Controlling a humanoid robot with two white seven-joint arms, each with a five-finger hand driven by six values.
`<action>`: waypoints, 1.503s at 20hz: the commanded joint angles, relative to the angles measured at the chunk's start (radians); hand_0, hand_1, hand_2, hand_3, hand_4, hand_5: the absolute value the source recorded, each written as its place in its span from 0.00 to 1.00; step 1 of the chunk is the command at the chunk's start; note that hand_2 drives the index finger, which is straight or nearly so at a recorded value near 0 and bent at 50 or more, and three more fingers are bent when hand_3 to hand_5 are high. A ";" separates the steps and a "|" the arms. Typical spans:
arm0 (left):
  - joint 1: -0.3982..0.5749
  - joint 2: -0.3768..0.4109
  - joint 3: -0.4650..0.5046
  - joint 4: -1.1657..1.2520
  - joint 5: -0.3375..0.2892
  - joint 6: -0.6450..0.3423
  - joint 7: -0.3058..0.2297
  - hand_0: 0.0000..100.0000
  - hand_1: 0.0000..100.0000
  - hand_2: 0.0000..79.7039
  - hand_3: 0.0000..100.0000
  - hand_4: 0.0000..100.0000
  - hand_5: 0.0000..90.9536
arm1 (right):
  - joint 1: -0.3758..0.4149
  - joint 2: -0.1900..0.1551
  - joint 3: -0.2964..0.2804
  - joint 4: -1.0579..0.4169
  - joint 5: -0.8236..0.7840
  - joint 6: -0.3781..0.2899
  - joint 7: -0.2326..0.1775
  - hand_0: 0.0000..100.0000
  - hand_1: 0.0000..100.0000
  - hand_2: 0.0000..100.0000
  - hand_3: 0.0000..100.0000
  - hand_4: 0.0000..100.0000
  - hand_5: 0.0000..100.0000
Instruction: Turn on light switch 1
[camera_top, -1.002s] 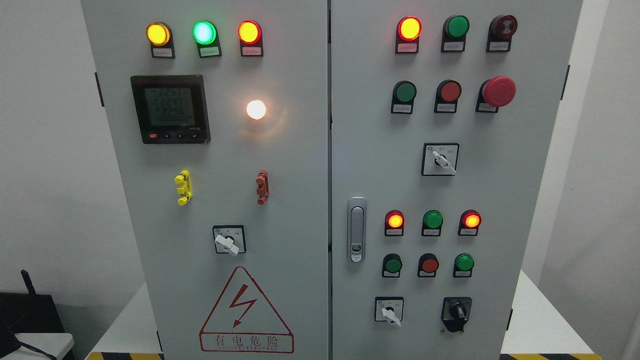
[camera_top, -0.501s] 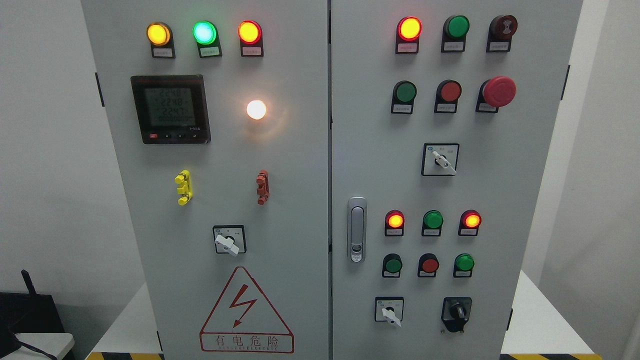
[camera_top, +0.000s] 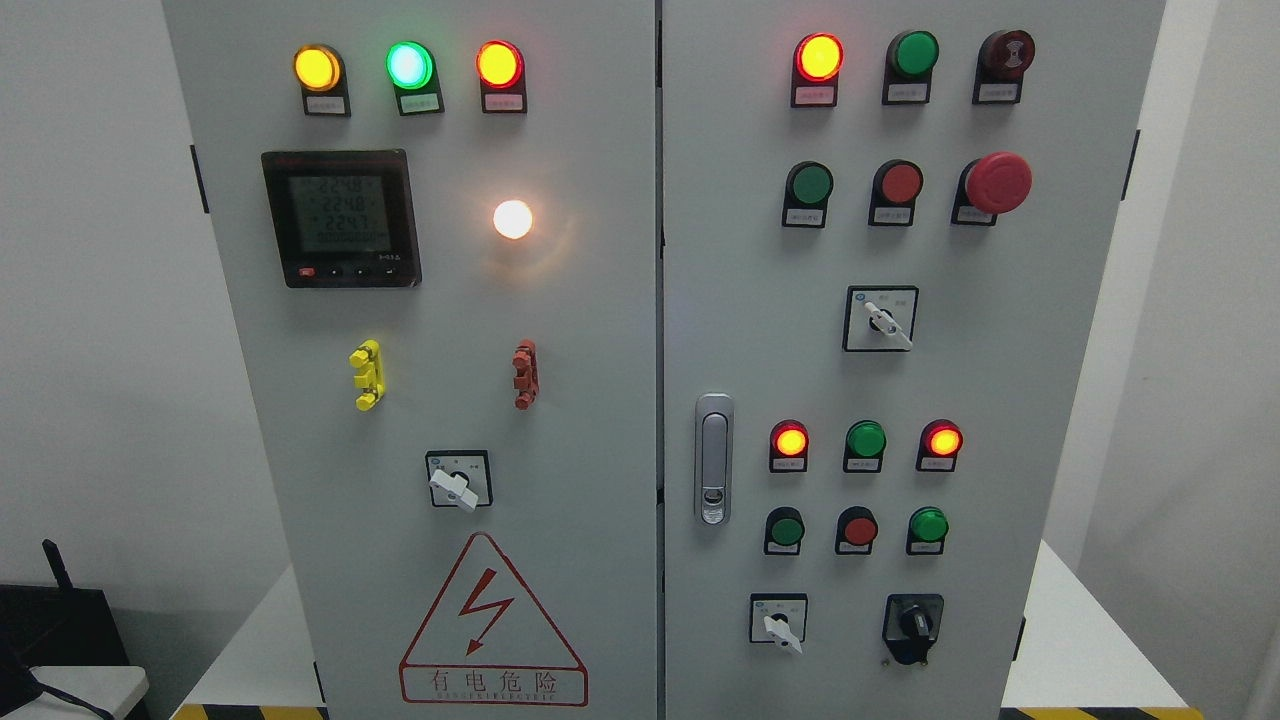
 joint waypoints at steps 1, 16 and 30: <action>0.002 -0.006 -0.022 -0.002 0.007 -0.001 0.006 0.45 0.00 0.00 0.00 0.00 0.05 | 0.000 0.000 0.000 0.000 -0.018 0.001 -0.001 0.12 0.39 0.00 0.00 0.00 0.00; 0.005 -0.016 0.073 -0.002 0.020 -0.023 0.006 0.45 0.00 0.00 0.00 0.00 0.01 | 0.000 0.000 0.000 0.000 -0.018 0.001 -0.001 0.12 0.39 0.00 0.00 0.00 0.00; 0.007 -0.032 0.075 -0.002 0.020 -0.029 0.029 0.45 0.00 0.00 0.00 0.00 0.01 | 0.000 0.000 0.000 0.000 -0.018 0.001 -0.001 0.12 0.39 0.00 0.00 0.00 0.00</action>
